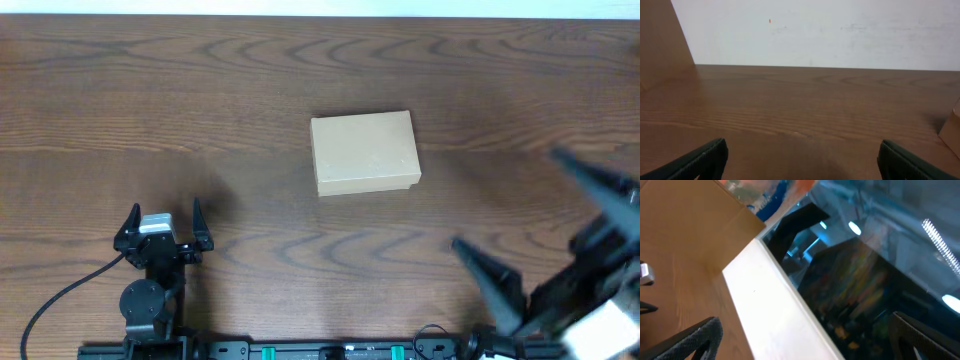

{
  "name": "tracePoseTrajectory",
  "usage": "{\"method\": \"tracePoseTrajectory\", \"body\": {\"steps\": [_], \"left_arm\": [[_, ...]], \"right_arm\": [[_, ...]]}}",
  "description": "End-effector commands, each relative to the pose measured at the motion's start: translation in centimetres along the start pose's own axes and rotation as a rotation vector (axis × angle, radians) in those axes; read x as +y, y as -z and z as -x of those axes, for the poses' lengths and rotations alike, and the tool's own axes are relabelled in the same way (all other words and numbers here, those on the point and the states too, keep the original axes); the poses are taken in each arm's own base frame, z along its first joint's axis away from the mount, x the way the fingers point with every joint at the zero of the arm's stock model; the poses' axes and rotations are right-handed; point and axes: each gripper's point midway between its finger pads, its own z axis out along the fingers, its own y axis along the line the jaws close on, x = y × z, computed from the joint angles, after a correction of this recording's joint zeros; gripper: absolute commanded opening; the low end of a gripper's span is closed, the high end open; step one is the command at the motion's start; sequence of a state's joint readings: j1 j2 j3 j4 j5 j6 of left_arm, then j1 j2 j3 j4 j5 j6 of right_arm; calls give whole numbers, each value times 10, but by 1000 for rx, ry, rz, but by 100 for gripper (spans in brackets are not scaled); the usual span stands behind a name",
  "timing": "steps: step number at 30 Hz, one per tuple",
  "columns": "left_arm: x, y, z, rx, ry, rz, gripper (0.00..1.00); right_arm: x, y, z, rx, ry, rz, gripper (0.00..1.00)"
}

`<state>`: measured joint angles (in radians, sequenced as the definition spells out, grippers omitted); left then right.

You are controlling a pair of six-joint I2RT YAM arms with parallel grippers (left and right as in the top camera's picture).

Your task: Pack container

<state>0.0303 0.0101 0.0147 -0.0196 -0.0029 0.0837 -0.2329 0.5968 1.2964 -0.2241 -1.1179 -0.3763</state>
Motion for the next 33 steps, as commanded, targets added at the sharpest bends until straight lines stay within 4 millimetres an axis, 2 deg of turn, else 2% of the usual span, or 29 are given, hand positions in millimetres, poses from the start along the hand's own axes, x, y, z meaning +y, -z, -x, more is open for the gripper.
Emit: {"method": "tracePoseTrajectory", "body": {"steps": [1,6,15,21,28,33], "left_arm": [[-3,0,-17,60,-17,-17,95],[-3,0,-17,60,-17,-17,95],[-3,0,-17,60,-17,-17,95],[-3,0,-17,60,-17,-17,95],[-3,0,-17,60,-17,-17,95],[-3,0,-17,60,-17,-17,95]], "right_arm": [[13,7,-14,9,8,-42,99],[36,14,-43,3,18,-68,99],[63,16,-112,3,-32,-152,99],[89,21,-153,4,-56,-199,99],[110,26,-183,9,-27,-232,99],[122,25,-195,29,103,-206,99]]}}
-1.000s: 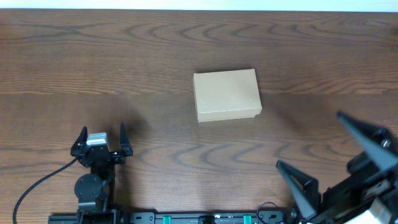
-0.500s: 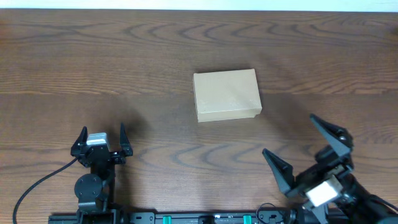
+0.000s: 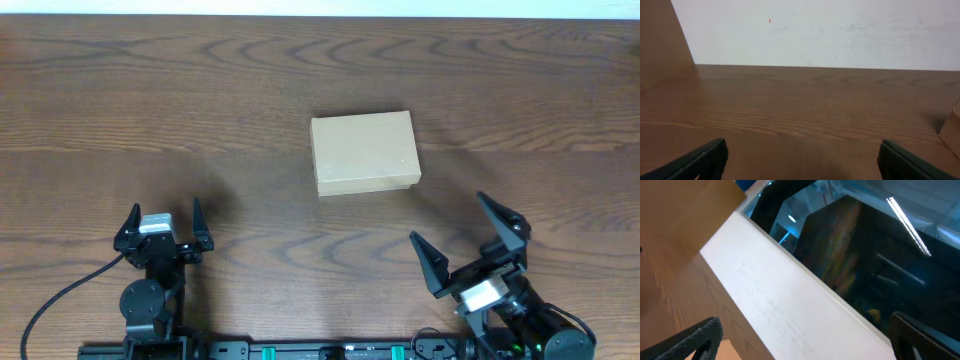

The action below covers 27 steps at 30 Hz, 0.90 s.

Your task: Pack container

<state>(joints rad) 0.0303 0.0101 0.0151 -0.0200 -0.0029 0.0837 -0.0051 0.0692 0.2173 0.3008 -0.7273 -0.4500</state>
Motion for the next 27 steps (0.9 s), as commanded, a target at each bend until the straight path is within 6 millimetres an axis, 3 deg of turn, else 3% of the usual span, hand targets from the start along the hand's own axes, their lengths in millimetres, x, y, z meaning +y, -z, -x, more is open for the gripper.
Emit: {"method": "tracePoseTrajectory", "body": {"steps": [1,10,14,27], "left_arm": [[-3,0,-18,60,-17,-17,95],[-3,0,-18,60,-17,-17,95],[-3,0,-18,60,-17,-17,95],[-3,0,-18,60,-17,-17,95]], "right_arm": [[4,1,-5,2,150,-5,99],[13,0,-4,-26,487,18,99],[20,1,-16,-12,579,32,99],[46,7,-51,21,555,82,99]]}}
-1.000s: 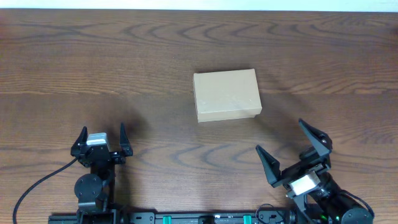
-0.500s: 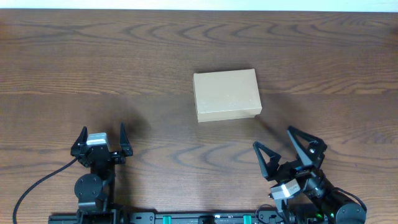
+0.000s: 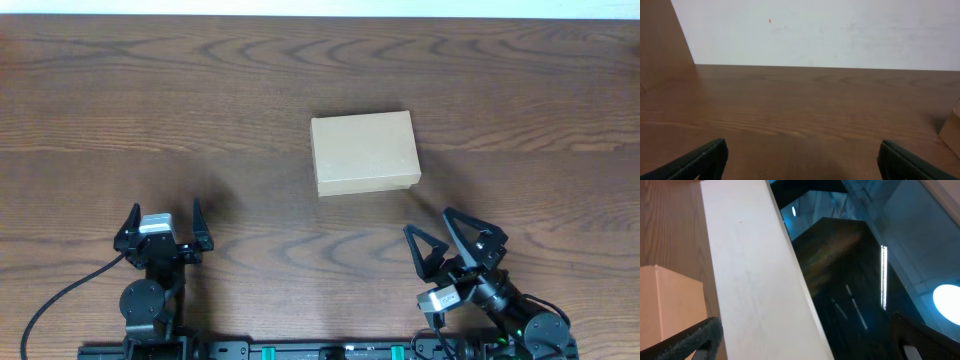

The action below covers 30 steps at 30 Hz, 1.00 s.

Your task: Pack container

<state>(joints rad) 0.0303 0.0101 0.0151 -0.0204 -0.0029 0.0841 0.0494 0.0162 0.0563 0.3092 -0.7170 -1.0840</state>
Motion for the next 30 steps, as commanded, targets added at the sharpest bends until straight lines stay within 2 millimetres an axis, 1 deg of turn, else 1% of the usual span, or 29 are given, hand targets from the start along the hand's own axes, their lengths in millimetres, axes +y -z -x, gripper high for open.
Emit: {"method": "tracePoseTrajectory", "body": {"steps": [1,4,9,12,13,14,18,20,22,23,25,26,28,30], "left_arm": [[-3,0,-17,60,-16,-17,95],[-3,0,-17,60,-16,-17,95],[-3,0,-17,60,-16,-17,95],[-3,0,-17,60,-16,-17,95],[-3,0,-17,60,-16,-17,95],[-3,0,-17,60,-16,-17,95],[-3,0,-17,60,-16,-17,95],[-3,0,-17,60,-17,-17,95],[-3,0,-17,60,-16,-17,95],[-3,0,-17,60,-16,-17,95],[-3,0,-17,60,-16,-17,95],[-3,0,-17,60,-16,-17,95],[-3,0,-17,60,-16,-17,95],[-3,0,-17,60,-16,-17,95]], "right_arm": [[13,1,-4,5,-2,17,99],[24,1,-9,18,-27,42,99],[32,2,-13,34,-60,74,99],[41,3,-17,53,-141,105,99],[43,3,-19,66,-220,109,99],[43,3,-19,67,-227,109,99],[40,3,-24,103,-451,77,99],[33,3,-29,134,-614,29,99],[24,4,-39,177,-810,-52,99],[20,6,-47,208,-932,-107,99],[19,10,-63,274,-1114,-193,99],[22,13,-71,316,-1173,-225,99],[30,18,-82,384,-1200,-247,99],[38,24,-93,456,-1188,-260,99]]}}
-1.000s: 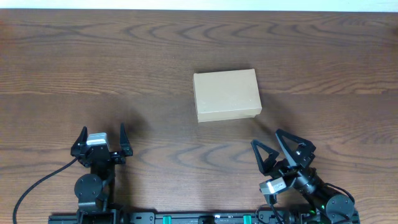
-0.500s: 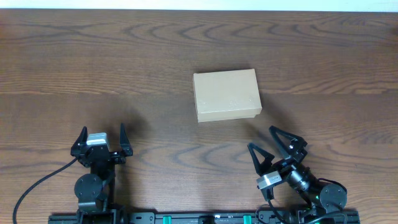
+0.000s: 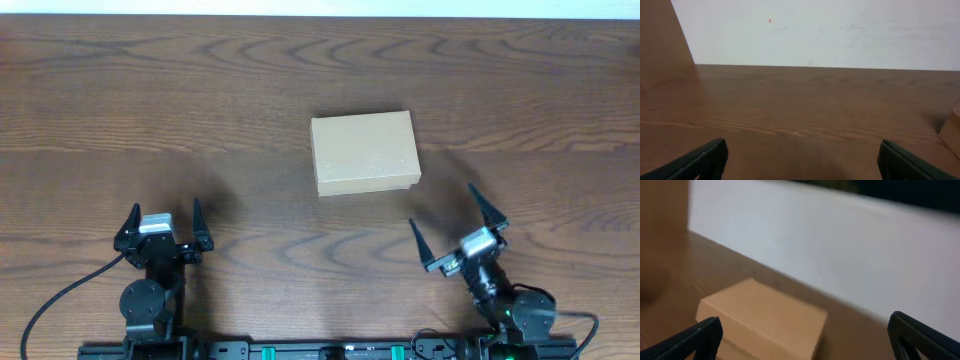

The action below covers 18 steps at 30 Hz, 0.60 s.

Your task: Pack container

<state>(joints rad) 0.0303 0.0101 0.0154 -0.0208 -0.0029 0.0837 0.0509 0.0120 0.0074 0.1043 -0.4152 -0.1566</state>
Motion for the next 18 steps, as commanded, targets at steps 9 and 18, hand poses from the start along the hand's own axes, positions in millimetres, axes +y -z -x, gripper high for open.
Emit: {"method": "tracePoseTrajectory", "body": {"steps": [9,18], "left_arm": [[-3,0,-18,60,-17,-17,95],[-3,0,-18,60,-17,-17,95]], "right_arm": [[-21,5,-41,166,-119,-148,99],[-44,10,-43,175,-106,-290,99]]}}
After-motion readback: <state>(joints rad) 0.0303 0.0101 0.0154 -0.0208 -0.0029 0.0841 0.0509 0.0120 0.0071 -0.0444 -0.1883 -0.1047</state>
